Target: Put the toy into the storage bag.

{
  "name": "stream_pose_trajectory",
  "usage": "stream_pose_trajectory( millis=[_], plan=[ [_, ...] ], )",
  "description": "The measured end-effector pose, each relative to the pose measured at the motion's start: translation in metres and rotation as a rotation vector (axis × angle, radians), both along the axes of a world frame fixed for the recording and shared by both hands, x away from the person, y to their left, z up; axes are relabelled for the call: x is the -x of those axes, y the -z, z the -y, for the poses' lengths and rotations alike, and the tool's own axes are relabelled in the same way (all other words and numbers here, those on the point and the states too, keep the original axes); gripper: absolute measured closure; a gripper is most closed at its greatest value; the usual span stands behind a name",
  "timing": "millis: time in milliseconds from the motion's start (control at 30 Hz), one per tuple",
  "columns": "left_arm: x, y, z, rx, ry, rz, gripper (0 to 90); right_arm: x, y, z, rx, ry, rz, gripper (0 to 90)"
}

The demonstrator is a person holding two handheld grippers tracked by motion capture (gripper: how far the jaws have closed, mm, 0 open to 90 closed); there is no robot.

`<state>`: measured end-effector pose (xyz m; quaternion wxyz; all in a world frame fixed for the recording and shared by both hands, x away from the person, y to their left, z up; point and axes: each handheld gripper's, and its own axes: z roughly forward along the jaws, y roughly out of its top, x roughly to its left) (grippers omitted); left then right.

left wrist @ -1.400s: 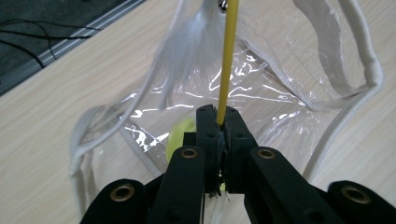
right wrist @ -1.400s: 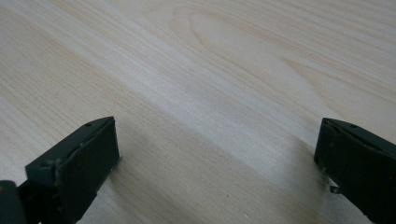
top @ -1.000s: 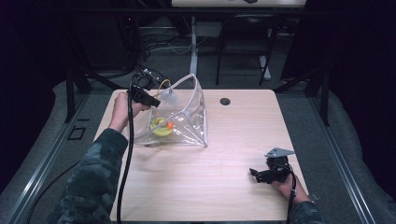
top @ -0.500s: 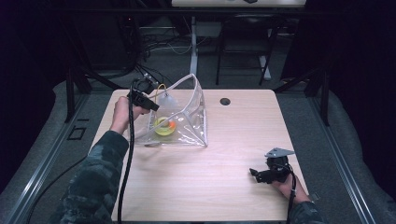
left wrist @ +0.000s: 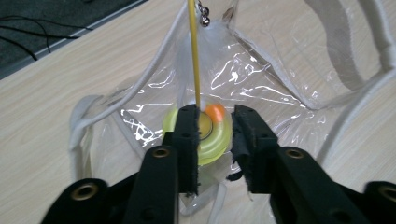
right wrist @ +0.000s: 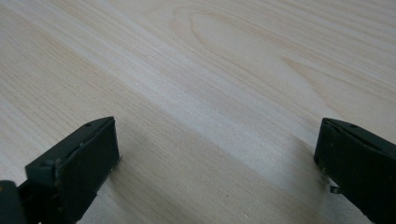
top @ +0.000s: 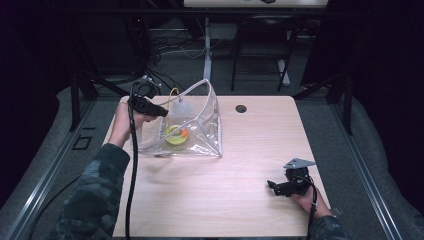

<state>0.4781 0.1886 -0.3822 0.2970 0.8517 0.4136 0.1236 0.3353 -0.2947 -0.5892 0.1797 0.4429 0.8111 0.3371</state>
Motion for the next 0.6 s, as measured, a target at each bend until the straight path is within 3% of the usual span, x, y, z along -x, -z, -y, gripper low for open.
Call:
stream_pose_trajectory(
  millis=[133, 267, 600],
  plan=[
    [0.009, -0.007, -0.007, -0.013, -0.027, 0.008, 49.4, 0.000, 0.000, 0.000, 0.004, -0.001, -0.001, 0.0],
    [0.021, -0.014, -0.017, 0.003, -0.052, 0.041, 36.0, 0.000, 0.000, 0.000, 0.000, 0.000, 0.000, 0.0],
    [0.049, -0.013, -0.046, -0.001, -0.113, 0.071, 16.7, 0.000, 0.000, 0.000, 0.004, -0.001, -0.002, 0.0]
  ],
)
